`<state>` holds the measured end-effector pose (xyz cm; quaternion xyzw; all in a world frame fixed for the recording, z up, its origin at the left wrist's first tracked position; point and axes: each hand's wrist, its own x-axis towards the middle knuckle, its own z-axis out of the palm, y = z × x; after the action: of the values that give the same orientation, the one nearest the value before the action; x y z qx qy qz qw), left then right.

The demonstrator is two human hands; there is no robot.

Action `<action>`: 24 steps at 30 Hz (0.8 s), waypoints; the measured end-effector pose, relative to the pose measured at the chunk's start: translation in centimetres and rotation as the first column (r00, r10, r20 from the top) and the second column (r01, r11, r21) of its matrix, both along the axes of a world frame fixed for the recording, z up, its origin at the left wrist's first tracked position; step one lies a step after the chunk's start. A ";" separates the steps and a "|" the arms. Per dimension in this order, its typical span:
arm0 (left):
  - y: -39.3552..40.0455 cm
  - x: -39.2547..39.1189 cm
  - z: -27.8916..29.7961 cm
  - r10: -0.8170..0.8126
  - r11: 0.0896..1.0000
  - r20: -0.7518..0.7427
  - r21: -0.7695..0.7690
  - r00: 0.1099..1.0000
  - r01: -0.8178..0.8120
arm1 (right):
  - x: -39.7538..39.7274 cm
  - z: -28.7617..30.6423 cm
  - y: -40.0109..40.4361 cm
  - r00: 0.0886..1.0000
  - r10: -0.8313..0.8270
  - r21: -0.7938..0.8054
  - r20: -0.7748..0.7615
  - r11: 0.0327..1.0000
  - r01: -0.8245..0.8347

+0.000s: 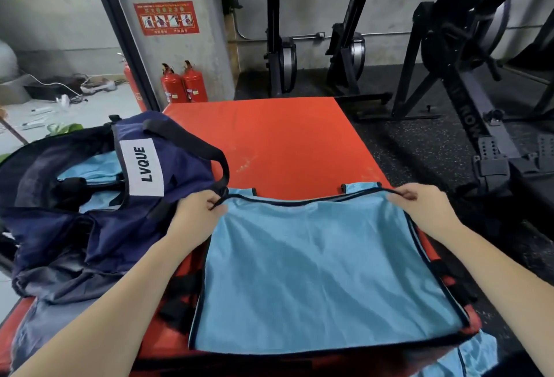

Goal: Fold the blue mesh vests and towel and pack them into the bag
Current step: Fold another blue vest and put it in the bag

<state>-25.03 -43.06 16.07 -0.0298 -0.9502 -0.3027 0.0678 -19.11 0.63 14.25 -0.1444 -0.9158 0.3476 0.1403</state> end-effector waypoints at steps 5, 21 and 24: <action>1.2 -1.2 0.6 0.096 0.993 -0.079 0.077 0.992 -0.090 | -2.1 1.2 -0.2 0.994 -0.055 -0.050 -0.095 0.997 0.050; 7.9 5.9 -2.2 -0.314 0.923 0.084 -0.209 0.946 0.324 | 4.1 -1.0 -9.9 0.924 0.352 0.338 0.152 0.860 -0.383; 9.0 8.9 -3.5 -0.306 0.878 0.191 -0.323 0.933 0.354 | 6.4 -2.3 -10.4 0.917 0.349 0.394 0.195 0.828 -0.399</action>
<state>-16.10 -34.04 12.56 -0.1827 -0.9722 -0.1360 -0.0552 -12.71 -9.81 11.90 0.0522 -0.9861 0.1512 0.0449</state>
